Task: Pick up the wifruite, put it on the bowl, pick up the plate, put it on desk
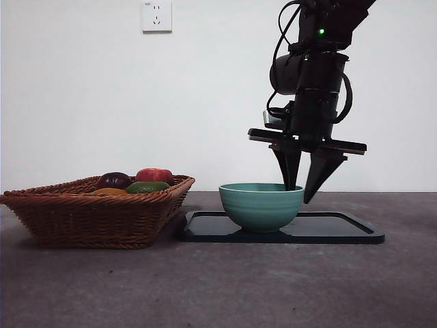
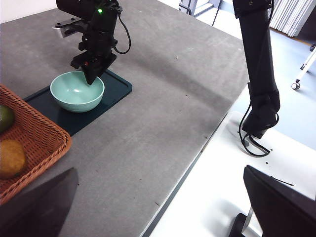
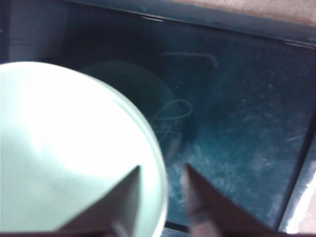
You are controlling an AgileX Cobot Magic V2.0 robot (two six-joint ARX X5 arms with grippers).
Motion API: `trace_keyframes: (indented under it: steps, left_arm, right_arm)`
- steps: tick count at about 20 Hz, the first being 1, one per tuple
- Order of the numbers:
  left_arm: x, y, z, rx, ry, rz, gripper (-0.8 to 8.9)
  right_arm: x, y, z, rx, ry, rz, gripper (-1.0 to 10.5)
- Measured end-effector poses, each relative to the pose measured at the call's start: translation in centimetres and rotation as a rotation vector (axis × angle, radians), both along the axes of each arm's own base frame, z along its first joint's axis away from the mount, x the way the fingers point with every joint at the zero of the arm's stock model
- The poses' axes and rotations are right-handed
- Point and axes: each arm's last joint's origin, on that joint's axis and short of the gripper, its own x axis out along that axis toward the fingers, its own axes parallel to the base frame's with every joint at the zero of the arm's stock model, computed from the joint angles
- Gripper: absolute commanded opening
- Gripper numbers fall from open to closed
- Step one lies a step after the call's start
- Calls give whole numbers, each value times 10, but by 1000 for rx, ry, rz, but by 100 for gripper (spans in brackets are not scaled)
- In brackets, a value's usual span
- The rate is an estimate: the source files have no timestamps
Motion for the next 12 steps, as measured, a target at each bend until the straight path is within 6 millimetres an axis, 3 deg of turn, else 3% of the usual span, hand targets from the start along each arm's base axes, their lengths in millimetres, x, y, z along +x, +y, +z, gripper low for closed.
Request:
trace_keyframes:
  steps: [3, 9, 12]
  left_arm:
    - [0, 0, 0, 0, 0, 0, 626]
    - [0, 0, 0, 0, 0, 0, 626]
    - [0, 0, 0, 0, 0, 0, 626]
  right_arm:
    - [0, 0, 0, 17, 5, 8, 8]
    - [0, -2, 1, 5, 11, 5, 8]
    - [-10, -6, 21, 4, 2, 20, 8]
